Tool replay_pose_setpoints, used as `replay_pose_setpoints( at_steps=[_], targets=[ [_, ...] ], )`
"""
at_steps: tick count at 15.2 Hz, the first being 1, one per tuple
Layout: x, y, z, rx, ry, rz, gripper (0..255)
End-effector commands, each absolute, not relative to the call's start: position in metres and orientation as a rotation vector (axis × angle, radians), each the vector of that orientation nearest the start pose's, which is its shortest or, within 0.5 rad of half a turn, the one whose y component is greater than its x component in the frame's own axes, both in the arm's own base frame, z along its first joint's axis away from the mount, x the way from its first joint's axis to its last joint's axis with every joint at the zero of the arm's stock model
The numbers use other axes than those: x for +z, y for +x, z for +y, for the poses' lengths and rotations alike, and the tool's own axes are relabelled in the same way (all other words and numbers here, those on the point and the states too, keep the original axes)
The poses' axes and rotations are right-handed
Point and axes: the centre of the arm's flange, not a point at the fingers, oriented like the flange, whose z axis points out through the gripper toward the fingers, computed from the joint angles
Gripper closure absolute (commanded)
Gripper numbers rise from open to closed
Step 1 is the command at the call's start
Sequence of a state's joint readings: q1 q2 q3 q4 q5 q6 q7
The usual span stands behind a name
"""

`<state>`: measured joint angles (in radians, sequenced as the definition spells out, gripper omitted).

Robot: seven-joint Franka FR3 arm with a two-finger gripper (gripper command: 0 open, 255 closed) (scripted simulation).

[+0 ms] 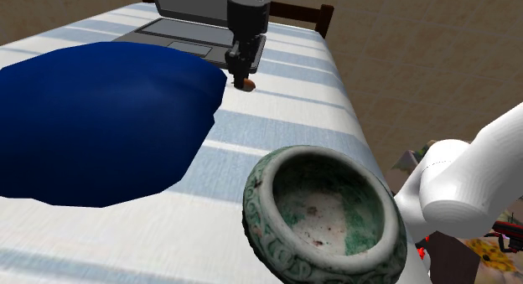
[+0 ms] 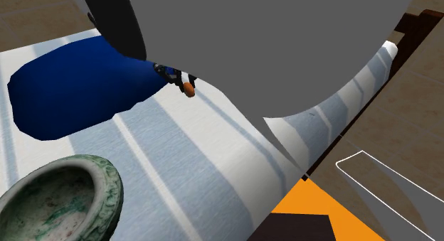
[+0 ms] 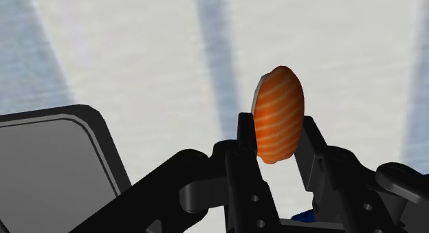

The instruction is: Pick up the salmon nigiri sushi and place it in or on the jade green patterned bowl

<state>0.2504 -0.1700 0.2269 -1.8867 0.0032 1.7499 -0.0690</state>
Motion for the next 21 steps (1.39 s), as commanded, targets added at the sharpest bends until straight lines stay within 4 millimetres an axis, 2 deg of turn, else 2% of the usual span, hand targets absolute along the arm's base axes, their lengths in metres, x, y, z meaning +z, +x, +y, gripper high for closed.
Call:
replay_pose_setpoints(
  at_steps=[1,21],
  targets=[
    [0.589,0.452,0.242,-0.056,-3.053,-0.850,255],
    [0.695,0.452,0.242,-0.056,-3.053,-0.850,255]
  ],
)
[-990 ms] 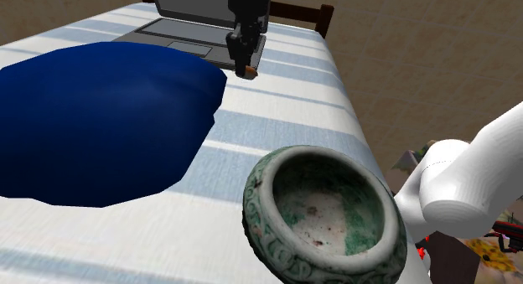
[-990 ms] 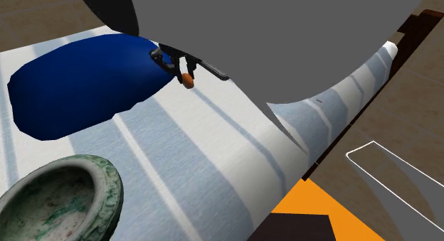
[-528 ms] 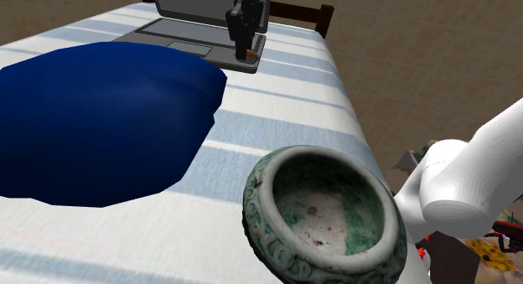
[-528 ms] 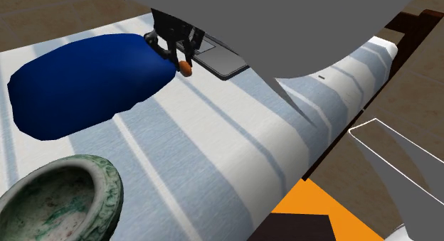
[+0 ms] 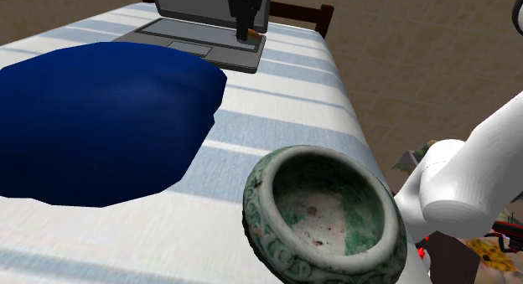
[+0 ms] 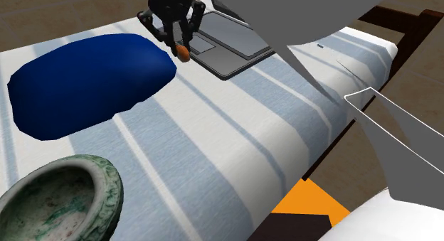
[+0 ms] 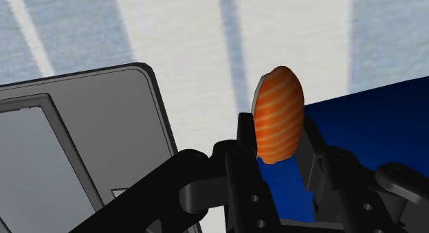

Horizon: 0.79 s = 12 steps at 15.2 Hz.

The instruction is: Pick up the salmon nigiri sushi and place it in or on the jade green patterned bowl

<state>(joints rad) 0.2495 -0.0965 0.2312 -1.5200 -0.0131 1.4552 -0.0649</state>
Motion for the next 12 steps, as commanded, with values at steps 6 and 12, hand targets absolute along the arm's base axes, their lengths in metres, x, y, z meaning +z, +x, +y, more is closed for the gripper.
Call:
replay_pose_setpoints(
  at_steps=[6,12],
  targets=[
    [0.726,0.452,0.242,-0.056,-3.053,-0.850,255],
    [0.730,0.391,0.267,-0.056,-3.053,-0.850,255]
  ],
)
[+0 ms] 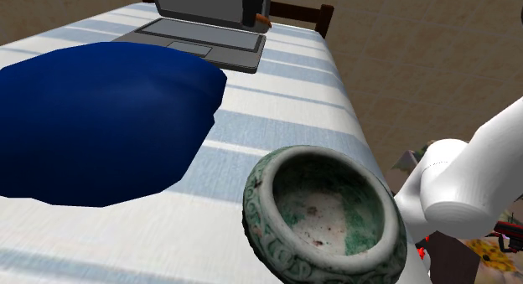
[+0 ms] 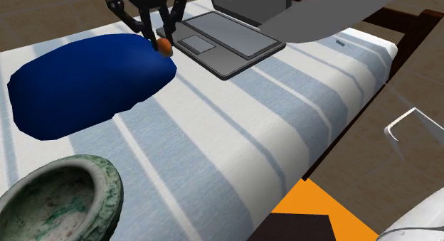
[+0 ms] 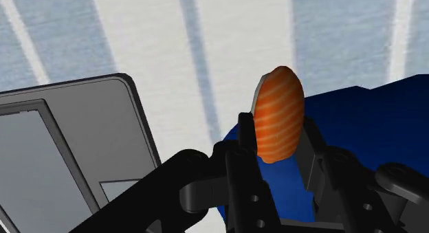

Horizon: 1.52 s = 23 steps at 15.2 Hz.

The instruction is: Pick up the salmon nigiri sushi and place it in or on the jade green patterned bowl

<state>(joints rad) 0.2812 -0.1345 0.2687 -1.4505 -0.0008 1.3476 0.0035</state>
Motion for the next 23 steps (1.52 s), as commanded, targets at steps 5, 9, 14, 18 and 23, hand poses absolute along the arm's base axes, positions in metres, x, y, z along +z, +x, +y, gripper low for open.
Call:
replay_pose_setpoints(
  at_steps=[5,9,14,18,23],
  targets=[
    [0.732,0.330,0.292,-0.056,-3.053,-0.850,255],
    [0.734,0.281,0.312,-0.056,-3.053,-0.850,255],
    [0.736,0.220,0.337,-0.056,-3.053,-0.850,255],
    [0.738,0.171,0.357,-0.056,-3.053,-0.850,255],
    [0.734,0.123,0.377,-0.056,-3.053,-0.850,255]
  ],
)
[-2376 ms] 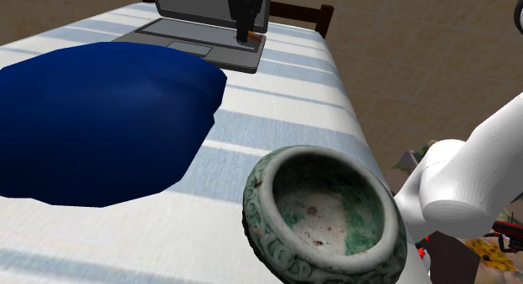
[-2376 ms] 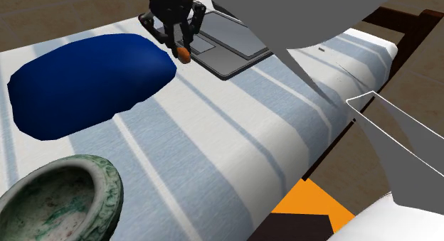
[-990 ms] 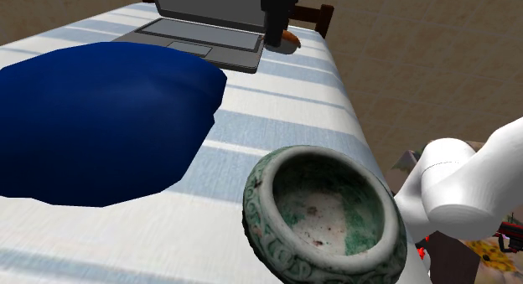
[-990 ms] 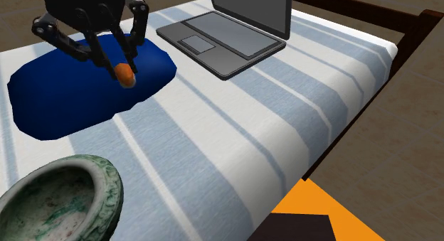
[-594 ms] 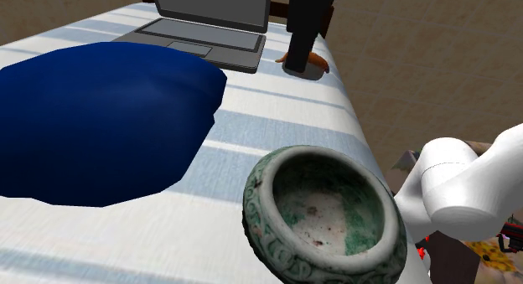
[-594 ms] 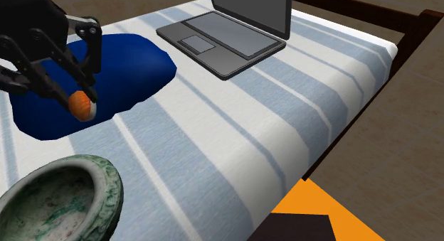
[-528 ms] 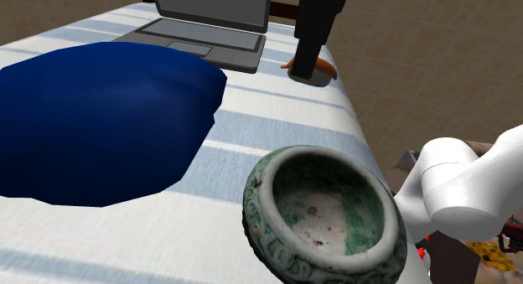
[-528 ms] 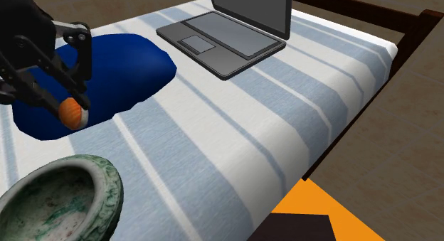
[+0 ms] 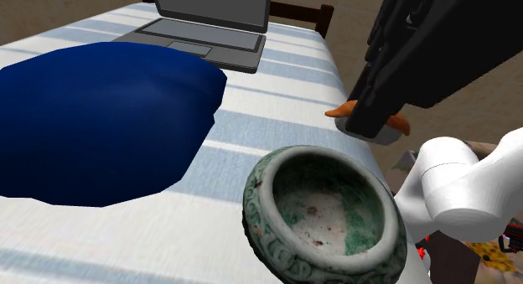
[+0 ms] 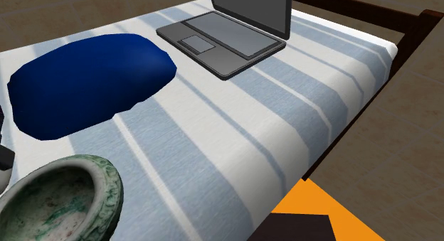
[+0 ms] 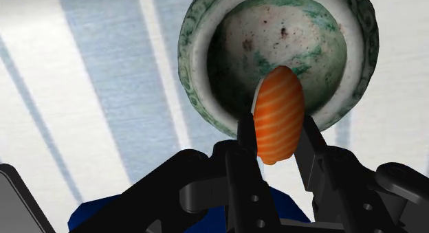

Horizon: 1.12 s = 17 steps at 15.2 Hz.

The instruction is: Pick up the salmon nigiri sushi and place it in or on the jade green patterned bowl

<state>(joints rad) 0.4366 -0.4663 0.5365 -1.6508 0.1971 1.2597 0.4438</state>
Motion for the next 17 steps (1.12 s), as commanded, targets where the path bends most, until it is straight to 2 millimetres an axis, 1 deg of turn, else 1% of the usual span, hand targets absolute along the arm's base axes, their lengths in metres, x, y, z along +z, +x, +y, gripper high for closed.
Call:
replay_pose_setpoints(
  at_steps=[1,13,14,17],
  targets=[
    [0.729,0.123,0.377,-0.056,-3.053,-0.850,255],
    [0.666,0.123,0.377,-0.056,-3.053,-0.850,255],
    [0.657,0.123,0.377,-0.056,-3.053,-0.850,255],
    [0.657,0.123,0.377,-0.056,-3.053,-0.850,255]
  ],
)
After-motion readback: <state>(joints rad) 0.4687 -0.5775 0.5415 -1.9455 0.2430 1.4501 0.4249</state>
